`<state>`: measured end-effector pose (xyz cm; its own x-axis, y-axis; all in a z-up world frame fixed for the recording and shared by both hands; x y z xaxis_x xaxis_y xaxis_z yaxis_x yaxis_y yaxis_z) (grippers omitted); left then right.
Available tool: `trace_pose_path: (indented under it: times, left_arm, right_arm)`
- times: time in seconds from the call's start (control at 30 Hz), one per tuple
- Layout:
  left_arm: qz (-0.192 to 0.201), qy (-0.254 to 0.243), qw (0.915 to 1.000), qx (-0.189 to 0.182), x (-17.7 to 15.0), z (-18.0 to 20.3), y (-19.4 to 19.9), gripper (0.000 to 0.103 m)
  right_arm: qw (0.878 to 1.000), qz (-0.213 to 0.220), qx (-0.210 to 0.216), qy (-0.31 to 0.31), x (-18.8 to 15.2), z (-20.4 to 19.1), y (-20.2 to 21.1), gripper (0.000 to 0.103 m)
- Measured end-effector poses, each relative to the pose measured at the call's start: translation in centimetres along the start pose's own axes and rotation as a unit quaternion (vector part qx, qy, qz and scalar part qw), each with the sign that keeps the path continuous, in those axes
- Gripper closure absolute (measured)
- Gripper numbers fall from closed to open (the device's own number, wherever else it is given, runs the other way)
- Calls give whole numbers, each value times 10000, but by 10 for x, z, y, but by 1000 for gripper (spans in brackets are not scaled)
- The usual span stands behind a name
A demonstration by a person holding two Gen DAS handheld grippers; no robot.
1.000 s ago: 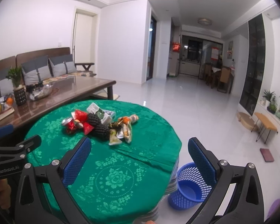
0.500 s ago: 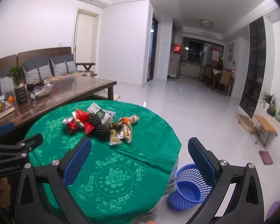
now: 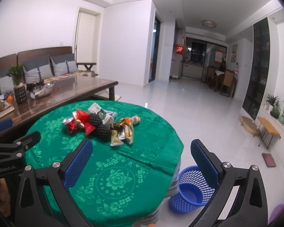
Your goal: Collect trash
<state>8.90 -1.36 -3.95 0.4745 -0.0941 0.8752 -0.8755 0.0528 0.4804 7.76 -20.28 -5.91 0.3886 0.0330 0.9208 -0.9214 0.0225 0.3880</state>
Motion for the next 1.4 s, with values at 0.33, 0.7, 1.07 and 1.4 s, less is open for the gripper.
trace_pose_path:
  times: [0.33,0.7,1.07,1.4]
  left_arm:
    - [-107,-69,9999,-83,-9,5,-7,0]
    - [-108,101,9992,-360,-15,10,-11,0]
    - [-473,409,9972,-421,-43,-17,-43,0]
    - [-876,520,9940,-395,-55,-48,-106,0]
  right_arm:
    - [10000,-41,-17,-21,-3,0,-6,0]
    - [9999,-114,20,-57,-8,1,-16,0]
    - [9999,-137,39,14,-16,0,-31,0]
    - [9970,-611,427,186,-52,-13,-93,0]
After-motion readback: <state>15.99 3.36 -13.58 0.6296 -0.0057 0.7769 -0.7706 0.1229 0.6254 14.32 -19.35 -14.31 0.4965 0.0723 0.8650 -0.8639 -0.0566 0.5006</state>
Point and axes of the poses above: each gripper's, at about its wrist camera, not at the fingertips, and y roughly against the way its jaws point, z to its right, x to its top, the point moved 10 cm from there along -y, roughly the way its jaws point, and after that the axes turned 4 degrees about -y, right-handed, at the moved point
